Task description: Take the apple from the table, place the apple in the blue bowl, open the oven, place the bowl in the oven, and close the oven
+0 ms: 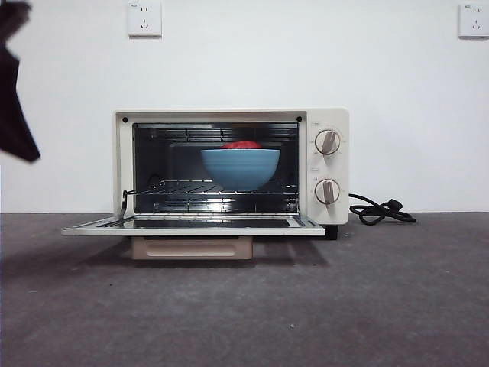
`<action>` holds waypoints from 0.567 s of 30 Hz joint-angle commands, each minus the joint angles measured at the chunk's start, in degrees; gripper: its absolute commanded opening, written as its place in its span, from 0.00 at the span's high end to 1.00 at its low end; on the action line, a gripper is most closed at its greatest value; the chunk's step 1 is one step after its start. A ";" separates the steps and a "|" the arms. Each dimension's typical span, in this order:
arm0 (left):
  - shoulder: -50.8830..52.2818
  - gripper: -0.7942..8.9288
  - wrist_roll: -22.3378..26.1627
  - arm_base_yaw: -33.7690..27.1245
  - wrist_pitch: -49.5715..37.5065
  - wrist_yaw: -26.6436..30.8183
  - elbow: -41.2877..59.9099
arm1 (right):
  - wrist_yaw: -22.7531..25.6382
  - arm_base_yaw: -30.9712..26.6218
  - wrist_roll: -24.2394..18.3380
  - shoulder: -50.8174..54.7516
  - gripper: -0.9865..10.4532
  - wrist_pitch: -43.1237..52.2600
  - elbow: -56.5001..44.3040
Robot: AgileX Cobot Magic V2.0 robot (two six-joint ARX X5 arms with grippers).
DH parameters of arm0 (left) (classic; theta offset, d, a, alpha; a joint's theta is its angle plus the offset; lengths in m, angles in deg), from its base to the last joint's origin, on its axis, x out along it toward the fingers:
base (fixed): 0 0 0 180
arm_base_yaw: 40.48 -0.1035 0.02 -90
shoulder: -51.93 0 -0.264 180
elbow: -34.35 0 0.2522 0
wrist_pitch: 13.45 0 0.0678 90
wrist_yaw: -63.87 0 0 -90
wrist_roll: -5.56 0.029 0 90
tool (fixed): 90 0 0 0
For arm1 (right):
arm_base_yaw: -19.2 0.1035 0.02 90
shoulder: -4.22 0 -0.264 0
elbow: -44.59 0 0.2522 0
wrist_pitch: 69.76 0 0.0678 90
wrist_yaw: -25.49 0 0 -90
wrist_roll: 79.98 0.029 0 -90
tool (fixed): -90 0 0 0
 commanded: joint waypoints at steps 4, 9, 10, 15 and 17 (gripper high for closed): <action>-8.09 0.93 -0.63 -1.92 -2.14 -2.82 1.46 | -0.04 0.04 -0.52 8.57 0.92 2.95 -10.80; -13.60 0.93 -2.19 -2.01 -5.57 -4.13 1.46 | -2.32 0.04 -0.42 17.07 0.92 10.73 -25.16; -14.58 0.93 -2.54 -2.01 -6.19 -4.59 1.46 | -3.50 0.04 -0.33 18.78 0.92 12.41 -28.37; -18.23 0.93 -6.67 -2.25 -11.15 -4.90 1.46 | -16.04 0.04 -0.04 25.27 0.92 20.11 -41.44; -19.17 0.93 -8.92 -2.25 -13.29 -4.94 1.46 | -22.16 0.04 0.63 26.88 0.92 22.73 -45.18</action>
